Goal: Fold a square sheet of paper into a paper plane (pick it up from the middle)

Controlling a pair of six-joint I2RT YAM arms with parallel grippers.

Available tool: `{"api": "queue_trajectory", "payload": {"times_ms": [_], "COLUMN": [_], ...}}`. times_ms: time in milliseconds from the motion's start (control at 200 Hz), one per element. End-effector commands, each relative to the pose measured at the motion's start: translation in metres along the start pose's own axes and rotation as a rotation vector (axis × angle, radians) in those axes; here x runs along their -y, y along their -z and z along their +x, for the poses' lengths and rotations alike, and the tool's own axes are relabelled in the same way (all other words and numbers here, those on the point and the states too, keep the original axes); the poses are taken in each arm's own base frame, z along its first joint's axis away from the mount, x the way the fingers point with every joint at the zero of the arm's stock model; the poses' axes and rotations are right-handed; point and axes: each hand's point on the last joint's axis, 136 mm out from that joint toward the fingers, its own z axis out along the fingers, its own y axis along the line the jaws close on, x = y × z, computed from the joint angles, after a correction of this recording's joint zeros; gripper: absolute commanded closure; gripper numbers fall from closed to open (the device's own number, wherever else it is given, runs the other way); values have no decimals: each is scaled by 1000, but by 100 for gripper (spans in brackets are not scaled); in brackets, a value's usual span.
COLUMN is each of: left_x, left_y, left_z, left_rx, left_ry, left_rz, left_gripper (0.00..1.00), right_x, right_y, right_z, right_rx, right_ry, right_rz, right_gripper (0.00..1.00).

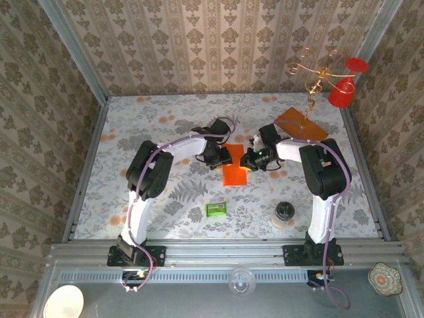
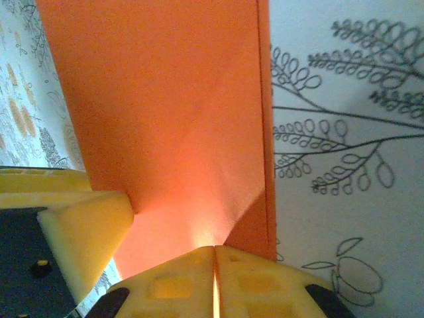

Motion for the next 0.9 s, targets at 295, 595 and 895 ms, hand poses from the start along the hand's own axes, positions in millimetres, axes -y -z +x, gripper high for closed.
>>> {"api": "queue_trajectory", "payload": {"times_ms": [295, 595, 895], "left_x": [27, 68, 70], "left_y": [47, 70, 26], "left_z": [-18, -10, 1], "left_rx": [110, 110, -9], "left_ry": [-139, -185, -174], "left_rz": [162, 401, 390], "left_gripper": [57, 72, 92], "right_x": [62, 62, 63], "right_y": [-14, -14, -14], "right_z": [27, 26, 27], "right_rx": [-99, -90, -99], "right_ry": [-79, -58, -57], "right_rz": [180, 187, 202], "right_gripper": [90, 91, 92]}}
